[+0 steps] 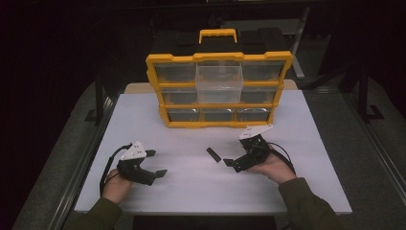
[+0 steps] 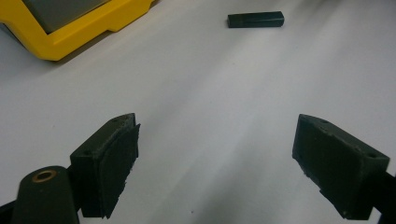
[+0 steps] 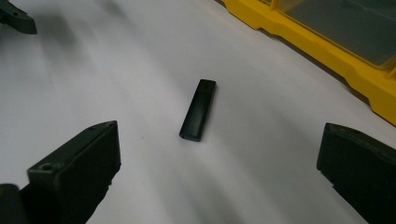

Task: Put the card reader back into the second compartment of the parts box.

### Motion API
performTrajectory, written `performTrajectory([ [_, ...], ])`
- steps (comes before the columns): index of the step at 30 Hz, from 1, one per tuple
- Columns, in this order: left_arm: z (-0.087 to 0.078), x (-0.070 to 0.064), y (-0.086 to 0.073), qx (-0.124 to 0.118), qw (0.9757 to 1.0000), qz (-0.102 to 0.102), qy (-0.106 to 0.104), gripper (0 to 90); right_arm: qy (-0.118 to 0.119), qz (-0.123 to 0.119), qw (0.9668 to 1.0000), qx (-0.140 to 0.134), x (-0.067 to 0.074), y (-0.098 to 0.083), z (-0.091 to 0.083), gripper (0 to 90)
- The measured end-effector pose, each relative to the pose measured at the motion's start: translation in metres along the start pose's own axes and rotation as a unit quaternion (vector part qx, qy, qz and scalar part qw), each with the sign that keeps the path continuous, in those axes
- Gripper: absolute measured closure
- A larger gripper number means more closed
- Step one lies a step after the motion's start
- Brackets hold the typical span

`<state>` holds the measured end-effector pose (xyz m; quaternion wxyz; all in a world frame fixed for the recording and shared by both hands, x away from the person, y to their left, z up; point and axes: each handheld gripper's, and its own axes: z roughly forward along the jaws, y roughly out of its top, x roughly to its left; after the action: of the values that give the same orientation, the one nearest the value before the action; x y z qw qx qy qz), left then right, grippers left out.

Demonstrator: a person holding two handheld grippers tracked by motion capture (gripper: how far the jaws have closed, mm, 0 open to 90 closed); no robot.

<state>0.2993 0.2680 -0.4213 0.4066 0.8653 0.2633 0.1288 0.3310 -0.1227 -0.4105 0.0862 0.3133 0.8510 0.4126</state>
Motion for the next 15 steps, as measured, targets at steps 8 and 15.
performTrajectory([
  [8, 0.0008, -0.0006, 0.0004, -0.002, 1.0000, 0.003, -0.002, 14.6, -0.002, -0.002, 1.0000, 0.003, -0.0016, 0.0041, 0.0036, 0.0],
  [15, 0.0015, -0.0014, 0.0008, -0.004, 1.0000, 0.005, -0.006, 14.6, -0.002, -0.002, 1.0000, 0.006, -0.0026, 0.0059, 0.0069, 0.0],
])
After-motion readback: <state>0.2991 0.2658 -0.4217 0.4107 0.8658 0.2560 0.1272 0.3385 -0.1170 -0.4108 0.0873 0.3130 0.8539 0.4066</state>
